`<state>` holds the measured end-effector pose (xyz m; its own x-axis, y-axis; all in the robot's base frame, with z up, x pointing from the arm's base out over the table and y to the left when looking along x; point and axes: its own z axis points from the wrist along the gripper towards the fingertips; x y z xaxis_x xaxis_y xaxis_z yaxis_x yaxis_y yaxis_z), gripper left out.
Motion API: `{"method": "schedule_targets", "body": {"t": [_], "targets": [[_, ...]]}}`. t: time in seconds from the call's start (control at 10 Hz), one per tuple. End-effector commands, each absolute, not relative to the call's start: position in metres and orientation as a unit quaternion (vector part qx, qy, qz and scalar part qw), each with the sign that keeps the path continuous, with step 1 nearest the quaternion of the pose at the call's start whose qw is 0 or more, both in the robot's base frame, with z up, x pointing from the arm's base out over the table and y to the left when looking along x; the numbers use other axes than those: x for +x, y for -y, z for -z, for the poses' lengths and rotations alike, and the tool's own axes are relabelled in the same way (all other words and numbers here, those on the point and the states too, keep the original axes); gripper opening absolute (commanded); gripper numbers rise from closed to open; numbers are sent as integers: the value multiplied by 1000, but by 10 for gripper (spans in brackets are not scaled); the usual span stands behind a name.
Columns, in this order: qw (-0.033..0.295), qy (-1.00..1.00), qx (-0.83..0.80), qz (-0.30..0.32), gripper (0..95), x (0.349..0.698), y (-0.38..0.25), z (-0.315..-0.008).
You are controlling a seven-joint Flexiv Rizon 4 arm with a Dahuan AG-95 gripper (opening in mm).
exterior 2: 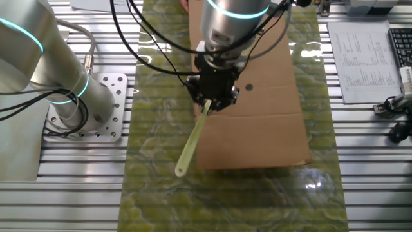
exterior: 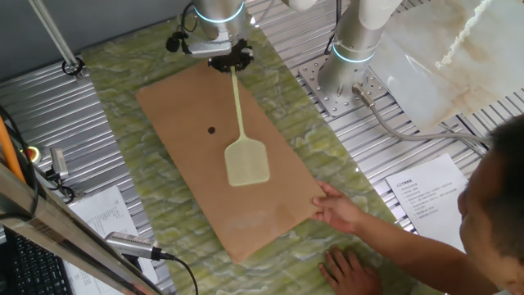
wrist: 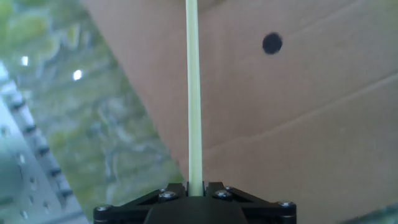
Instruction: Swat with a flyswatter
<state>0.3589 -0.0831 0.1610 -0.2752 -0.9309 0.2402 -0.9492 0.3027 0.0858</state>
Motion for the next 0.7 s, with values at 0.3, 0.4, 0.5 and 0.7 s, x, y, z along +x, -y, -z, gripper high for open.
{"method": "schedule_targets", "body": {"t": [0.3, 0.4, 0.5, 0.7], "targets": [[110, 841, 529, -25, 0, 376, 36, -155], [109, 845, 522, -24, 0, 378, 21, -159], [111, 846, 520, -29, 0, 379, 6, -162], [104, 860, 499, -22, 0, 380, -15, -166]]}}
